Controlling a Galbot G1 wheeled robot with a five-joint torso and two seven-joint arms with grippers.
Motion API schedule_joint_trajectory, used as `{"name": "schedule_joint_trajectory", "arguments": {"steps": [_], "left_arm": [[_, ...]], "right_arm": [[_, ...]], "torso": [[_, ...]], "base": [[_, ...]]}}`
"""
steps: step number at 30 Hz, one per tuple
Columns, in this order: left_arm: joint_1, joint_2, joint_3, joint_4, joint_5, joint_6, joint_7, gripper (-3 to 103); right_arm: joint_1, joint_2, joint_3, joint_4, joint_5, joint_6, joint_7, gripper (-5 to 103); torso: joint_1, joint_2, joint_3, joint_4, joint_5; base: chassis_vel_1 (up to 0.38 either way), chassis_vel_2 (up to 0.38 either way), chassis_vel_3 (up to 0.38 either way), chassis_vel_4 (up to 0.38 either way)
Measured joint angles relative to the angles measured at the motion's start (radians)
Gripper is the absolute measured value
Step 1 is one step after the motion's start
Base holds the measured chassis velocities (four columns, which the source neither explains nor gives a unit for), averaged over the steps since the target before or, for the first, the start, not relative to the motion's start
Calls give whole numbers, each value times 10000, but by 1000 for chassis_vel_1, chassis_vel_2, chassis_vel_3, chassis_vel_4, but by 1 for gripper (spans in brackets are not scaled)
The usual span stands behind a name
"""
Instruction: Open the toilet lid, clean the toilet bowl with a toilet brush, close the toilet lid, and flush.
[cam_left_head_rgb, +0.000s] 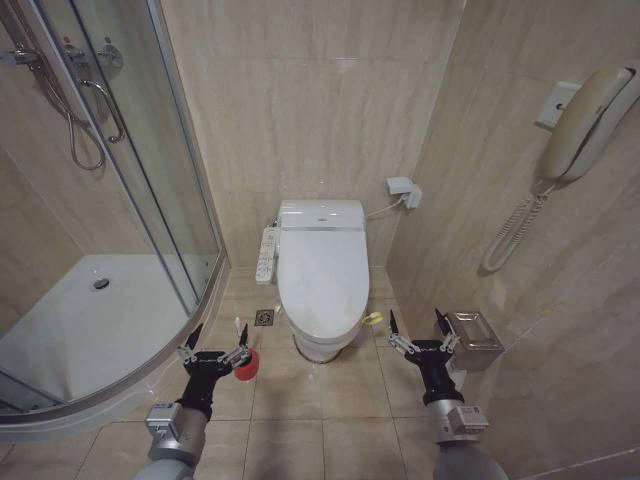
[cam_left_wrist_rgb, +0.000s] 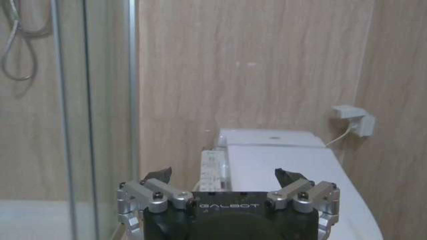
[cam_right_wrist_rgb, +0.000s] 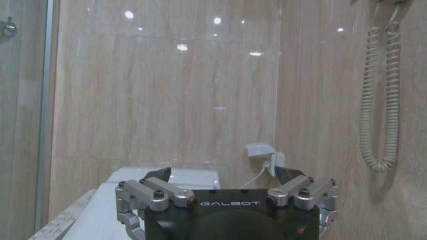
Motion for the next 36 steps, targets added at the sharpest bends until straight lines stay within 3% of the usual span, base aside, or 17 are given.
{"name": "schedule_joint_trajectory", "arguments": {"steps": [2,5,16,36], "left_arm": [[-136,18,-6,277,-132,-217,137,100],[-653,15,-49,1307,-315,-1125,485,100],[-884,-122,135,1909,-260,-1417,458,100],[-250,-377,16,1382,465,-1598,412,100]], "right_arm": [[0,0,0,0,0,0,1,100],[0,0,0,0,0,0,0,100],[0,0,0,0,0,0,0,100],[0,0,0,0,0,0,0,100]], "torso": [[0,0,0,0,0],[1,-1,1,-1,-2],[1,-1,1,0,-1],[1,0,0,0,0]], "base": [[0,0,0,0],[0,0,0,0],[0,0,0,0],[0,0,0,0]]}}
